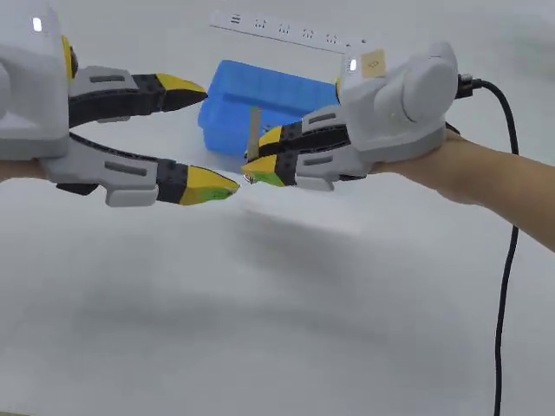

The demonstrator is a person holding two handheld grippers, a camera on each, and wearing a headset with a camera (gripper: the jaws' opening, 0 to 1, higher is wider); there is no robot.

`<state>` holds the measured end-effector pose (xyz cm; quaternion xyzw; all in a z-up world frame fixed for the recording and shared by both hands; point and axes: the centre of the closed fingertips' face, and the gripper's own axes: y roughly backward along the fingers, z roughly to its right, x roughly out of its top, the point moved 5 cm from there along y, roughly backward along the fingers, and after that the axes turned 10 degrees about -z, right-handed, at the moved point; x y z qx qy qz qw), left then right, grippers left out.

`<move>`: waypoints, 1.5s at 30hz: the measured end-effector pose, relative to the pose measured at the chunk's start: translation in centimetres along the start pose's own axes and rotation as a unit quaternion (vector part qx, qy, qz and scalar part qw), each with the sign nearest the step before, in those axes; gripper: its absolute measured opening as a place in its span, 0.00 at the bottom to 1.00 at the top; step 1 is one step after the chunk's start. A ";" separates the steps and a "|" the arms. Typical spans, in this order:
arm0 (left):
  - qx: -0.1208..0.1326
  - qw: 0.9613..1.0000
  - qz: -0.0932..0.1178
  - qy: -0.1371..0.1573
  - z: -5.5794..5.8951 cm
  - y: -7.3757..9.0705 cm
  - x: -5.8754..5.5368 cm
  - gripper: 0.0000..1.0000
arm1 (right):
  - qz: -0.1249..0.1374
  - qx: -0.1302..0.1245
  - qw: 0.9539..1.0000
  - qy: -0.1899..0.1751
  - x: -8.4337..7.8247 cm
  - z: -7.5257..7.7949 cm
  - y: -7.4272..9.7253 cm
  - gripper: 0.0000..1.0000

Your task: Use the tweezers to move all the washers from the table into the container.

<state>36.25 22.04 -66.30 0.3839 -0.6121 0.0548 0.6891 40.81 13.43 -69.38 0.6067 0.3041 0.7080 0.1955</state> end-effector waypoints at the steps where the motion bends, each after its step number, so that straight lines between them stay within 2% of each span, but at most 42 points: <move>1: 0.004 1.000 0.002 0.004 0.0 0.1 0.0 0.75 | 0.000 -0.001 1.000 0.000 0.2 0.0 0.2 0.09; 4: 0.022 0.999 0.018 0.026 0.0 0.3 0.0 0.82 | 0.006 -0.008 1.000 0.002 0.9 0.1 1.1 0.09; 9: 0.026 0.999 0.018 0.018 0.7 0.5 -0.1 0.88 | 0.010 -0.016 1.000 0.002 1.7 0.8 2.2 0.09; 13: 0.044 0.998 0.042 0.025 0.6 0.7 0.6 0.97 | 0.009 -0.024 1.000 0.004 2.3 1.5 2.9 0.09; 14: 0.044 0.998 0.042 0.025 0.6 0.7 0.7 0.98 | 0.010 -0.025 1.000 0.005 2.5 1.6 3.0 0.09; 18: 0.045 0.997 0.051 0.022 1.0 0.6 1.4 0.99 | 0.018 -0.035 0.999 0.003 3.3 2.6 3.6 0.09; 22: 0.049 0.997 0.055 0.025 1.3 0.4 1.9 1.00 | 0.025 -0.051 0.998 0.005 3.9 4.2 4.0 0.09; 23: 0.051 0.997 0.053 0.022 1.4 0.4 1.8 1.00 | 0.027 -0.054 0.998 0.004 3.6 5.4 3.9 0.09; 27: 0.057 0.997 0.045 0.023 1.4 0.3 1.7 1.00 | 0.020 -0.079 0.997 -0.008 3.0 8.1 3.6 0.09; 33: 0.070 0.996 0.033 0.036 0.9 0.7 0.7 1.00 | 0.013 -0.090 0.995 -0.036 1.2 10.3 1.8 0.09; 40: 0.075 0.996 0.027 0.047 0.5 0.9 0.1 1.00 | 0.005 -0.088 0.993 -0.073 -1.0 11.3 -0.4 0.09; 45: 0.075 0.996 0.022 0.047 0.5 0.9 0.0 1.00 | -0.009 -0.090 0.993 -0.080 -2.1 11.1 -1.6 0.09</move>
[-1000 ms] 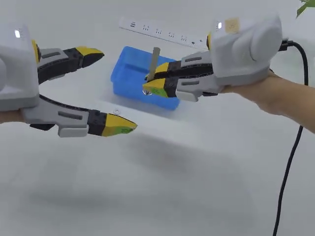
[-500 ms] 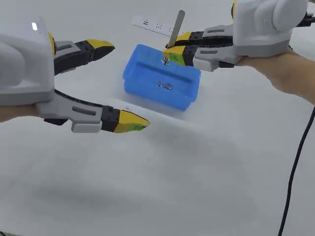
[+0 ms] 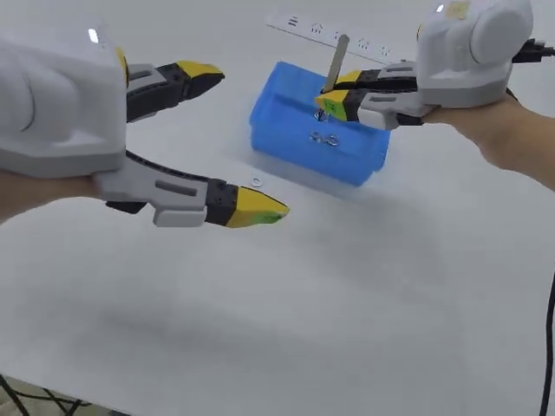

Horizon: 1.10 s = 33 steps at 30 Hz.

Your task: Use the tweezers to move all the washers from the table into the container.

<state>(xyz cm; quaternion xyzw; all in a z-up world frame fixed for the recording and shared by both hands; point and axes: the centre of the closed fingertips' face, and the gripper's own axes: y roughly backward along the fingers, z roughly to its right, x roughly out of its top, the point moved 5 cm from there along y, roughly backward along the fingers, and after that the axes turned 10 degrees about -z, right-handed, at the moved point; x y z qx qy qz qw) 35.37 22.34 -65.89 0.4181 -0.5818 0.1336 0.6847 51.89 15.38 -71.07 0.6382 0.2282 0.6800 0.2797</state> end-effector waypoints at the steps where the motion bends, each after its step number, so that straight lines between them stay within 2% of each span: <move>1: 0.000 1.000 -0.004 -0.001 -0.1 0.0 -0.1 1.00 | -0.002 -0.001 1.000 0.000 -0.2 0.0 -0.2 0.09; 5: 0.001 1.000 -0.007 -0.002 -0.1 0.0 -0.2 1.00 | -0.012 -0.003 1.000 -0.003 -1.0 0.2 -0.6 0.09; 14: 0.002 1.000 -0.012 0.003 -0.1 0.0 -0.3 1.00 | -0.019 -0.009 1.000 -0.003 -1.6 0.3 -0.6 0.09; 28: -0.007 1.000 -0.013 -0.002 0.1 -0.1 0.2 1.00 | -0.016 -0.004 1.000 0.003 -1.3 -0.5 -0.3 0.10; 31: -0.007 1.000 -0.014 0.000 0.0 -0.1 0.1 1.00 | -0.015 -0.006 1.000 0.004 -1.2 -0.5 -0.1 0.09; 33: -0.007 1.000 -0.010 0.014 0.0 -0.1 0.3 1.00 | -0.014 -0.005 1.000 0.002 -1.2 -0.6 0.2 0.09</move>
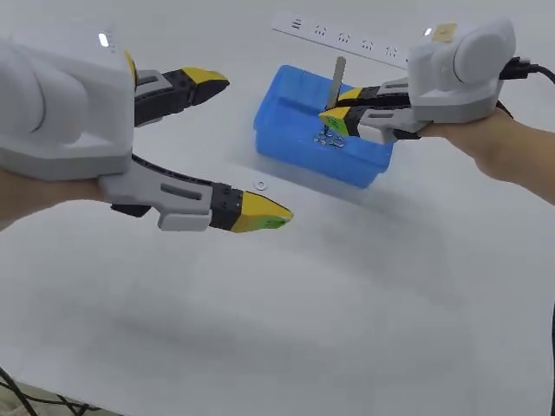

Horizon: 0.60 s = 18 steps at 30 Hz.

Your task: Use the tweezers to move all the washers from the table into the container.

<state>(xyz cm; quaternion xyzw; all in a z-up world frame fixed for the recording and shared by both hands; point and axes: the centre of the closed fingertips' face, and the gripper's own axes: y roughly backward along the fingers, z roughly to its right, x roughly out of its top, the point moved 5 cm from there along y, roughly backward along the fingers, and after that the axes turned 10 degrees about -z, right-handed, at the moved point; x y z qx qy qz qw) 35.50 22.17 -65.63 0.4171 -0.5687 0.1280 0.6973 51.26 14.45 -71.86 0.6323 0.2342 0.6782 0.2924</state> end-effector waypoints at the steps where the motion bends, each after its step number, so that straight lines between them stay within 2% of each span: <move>1: 0.003 1.000 0.011 0.006 -0.1 0.0 0.5 1.00 | 0.001 0.000 1.000 0.000 0.0 -0.1 0.1 0.09; 3: 0.007 0.999 0.035 0.023 -0.4 0.0 1.4 1.00 | 0.001 0.005 1.000 -0.001 0.0 -0.3 0.3 0.08; 5: 0.008 0.999 0.043 0.032 -0.6 -0.3 1.9 1.00 | 0.001 0.007 1.000 0.001 0.0 -0.5 0.4 0.08; 8: 0.008 0.998 0.043 0.048 -2.3 -0.9 2.2 0.99 | 0.001 0.011 1.000 0.001 0.0 -0.8 0.6 0.08; 10: 0.007 0.998 0.035 0.051 -4.1 -1.2 2.0 0.99 | 0.002 0.012 1.000 0.002 0.1 -0.9 0.7 0.08; 13: -0.008 0.997 0.044 0.064 -5.3 -2.1 2.8 0.98 | 0.000 0.015 1.000 0.008 0.3 -1.0 1.0 0.08; 14: -0.010 0.997 0.047 0.063 -5.6 -2.3 3.1 0.96 | 0.000 0.017 1.000 0.009 0.3 -1.0 1.1 0.08; 17: -0.016 0.999 0.044 0.021 -6.4 -3.5 4.4 0.83 | 0.001 0.021 1.000 0.014 0.6 -1.0 1.4 0.08; 18: -0.022 0.999 0.044 0.018 -6.5 -3.9 4.8 0.82 | 0.002 0.022 1.000 0.015 0.7 -1.1 1.4 0.08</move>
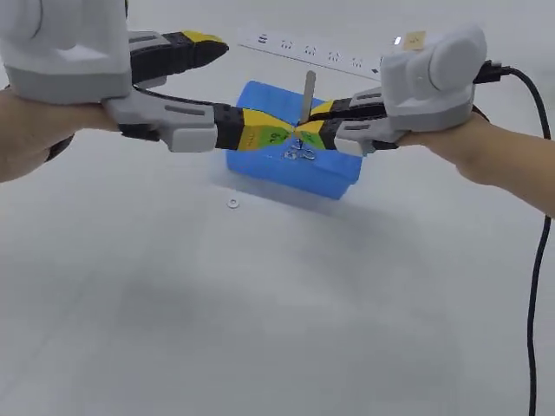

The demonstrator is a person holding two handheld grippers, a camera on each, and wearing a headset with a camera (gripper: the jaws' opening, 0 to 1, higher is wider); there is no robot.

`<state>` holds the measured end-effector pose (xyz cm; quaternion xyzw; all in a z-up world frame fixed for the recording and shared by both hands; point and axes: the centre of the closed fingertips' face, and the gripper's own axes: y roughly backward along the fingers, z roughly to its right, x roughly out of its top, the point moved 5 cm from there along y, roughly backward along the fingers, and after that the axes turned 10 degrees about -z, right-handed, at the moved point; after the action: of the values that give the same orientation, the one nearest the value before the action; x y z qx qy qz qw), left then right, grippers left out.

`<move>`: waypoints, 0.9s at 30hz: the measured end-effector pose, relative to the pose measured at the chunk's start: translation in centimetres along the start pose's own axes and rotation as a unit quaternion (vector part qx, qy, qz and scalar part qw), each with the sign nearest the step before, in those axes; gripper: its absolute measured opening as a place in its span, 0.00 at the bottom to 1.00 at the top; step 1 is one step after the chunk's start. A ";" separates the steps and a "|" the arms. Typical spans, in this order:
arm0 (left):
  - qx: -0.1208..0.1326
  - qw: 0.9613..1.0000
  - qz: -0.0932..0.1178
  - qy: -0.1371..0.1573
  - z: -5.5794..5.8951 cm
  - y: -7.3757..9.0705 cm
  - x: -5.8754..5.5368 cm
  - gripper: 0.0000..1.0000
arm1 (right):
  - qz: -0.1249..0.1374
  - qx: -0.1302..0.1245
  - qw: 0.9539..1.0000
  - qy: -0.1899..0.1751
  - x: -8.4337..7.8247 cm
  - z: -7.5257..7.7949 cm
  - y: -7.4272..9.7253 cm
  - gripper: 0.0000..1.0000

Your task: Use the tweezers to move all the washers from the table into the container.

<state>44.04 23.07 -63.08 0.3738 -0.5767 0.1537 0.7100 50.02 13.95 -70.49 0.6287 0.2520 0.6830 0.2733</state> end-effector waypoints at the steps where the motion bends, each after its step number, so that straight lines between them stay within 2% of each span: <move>1: -0.007 1.000 0.001 -0.002 -0.1 -0.6 0.4 0.82 | 0.001 0.000 1.000 0.001 0.1 0.0 0.1 0.08; 3: -0.014 1.000 0.001 -0.012 -0.3 -1.4 0.8 0.81 | 0.004 0.002 1.000 0.001 0.3 -0.2 0.1 0.08; 5: -0.023 0.999 -0.010 -0.027 -0.4 -2.3 0.9 0.76 | 0.004 0.004 1.000 0.005 0.4 -0.3 0.2 0.08; 6: -0.027 0.999 -0.013 -0.036 -0.4 -2.6 0.9 0.69 | 0.005 0.006 1.000 0.007 0.4 -0.4 0.2 0.08; 8: -0.056 0.996 -0.041 -0.053 -0.3 -3.4 0.5 0.53 | 0.003 0.010 1.000 0.013 0.5 -0.6 0.3 0.08; 9: -0.056 0.996 -0.043 -0.057 -0.3 -3.5 0.4 0.45 | 0.004 0.015 1.000 0.014 0.6 -0.8 0.3 0.08; 10: -0.059 0.995 -0.048 -0.071 -0.3 -3.8 0.4 0.44 | 0.004 0.017 1.000 0.015 0.6 -0.9 0.4 0.08; 13: -0.072 0.994 -0.050 -0.070 -0.1 -4.2 0.4 0.45 | 0.002 0.023 1.000 0.020 0.5 -1.1 0.5 0.08; 14: -0.078 0.994 -0.046 -0.065 0.3 -4.1 0.5 0.40 | -0.001 0.024 0.999 0.024 0.3 -1.1 0.4 0.08; 16: -0.086 0.994 -0.043 -0.053 0.3 -4.4 0.7 0.29 | -0.004 0.025 0.999 0.029 0.1 -1.0 0.3 0.08; 18: -0.089 0.993 -0.042 -0.059 0.3 -4.6 0.9 0.27 | -0.004 0.027 0.999 0.027 0.0 -1.0 0.2 0.08; 22: -0.098 0.992 -0.051 -0.067 0.4 -4.8 0.8 0.25 | -0.002 0.029 0.999 0.026 0.0 -0.7 -0.1 0.08; 24: -0.103 0.991 -0.057 -0.067 0.4 -4.8 0.8 0.21 | 0.001 0.030 0.999 0.027 0.1 -0.6 -0.2 0.08; 26: -0.113 0.990 -0.064 -0.051 0.4 -4.7 0.6 0.18 | 0.003 0.032 0.999 0.027 0.2 -0.5 -0.3 0.08; 27: -0.111 0.990 -0.068 -0.049 0.3 -4.7 0.5 0.17 | 0.004 0.033 0.999 0.027 0.2 -0.5 -0.3 0.08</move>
<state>47.04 19.56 -64.26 0.3385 -0.5972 0.0219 0.7268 49.56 14.33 -70.56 0.6202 0.2791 0.6918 0.2426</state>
